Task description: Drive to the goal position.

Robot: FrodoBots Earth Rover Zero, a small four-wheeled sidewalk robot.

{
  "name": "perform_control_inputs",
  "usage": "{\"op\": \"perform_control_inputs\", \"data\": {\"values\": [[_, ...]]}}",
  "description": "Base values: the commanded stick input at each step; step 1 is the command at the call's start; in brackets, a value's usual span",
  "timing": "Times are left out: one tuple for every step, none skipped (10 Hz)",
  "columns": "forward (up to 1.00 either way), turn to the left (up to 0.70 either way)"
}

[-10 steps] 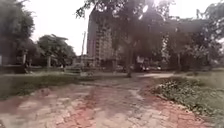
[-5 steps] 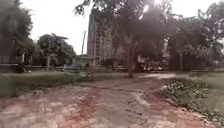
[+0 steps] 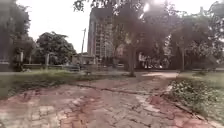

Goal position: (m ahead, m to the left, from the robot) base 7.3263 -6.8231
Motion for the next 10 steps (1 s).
{"op": "perform_control_inputs", "data": {"values": [[0.7,0.0],[0.7,0.0],[0.7,0.0],[0.7,0.0],[0.7,-0.12],[0.7,-0.3],[0.7,-0.35],[0.7,-0.35],[0.7,-0.35],[0.7,-0.35]]}}
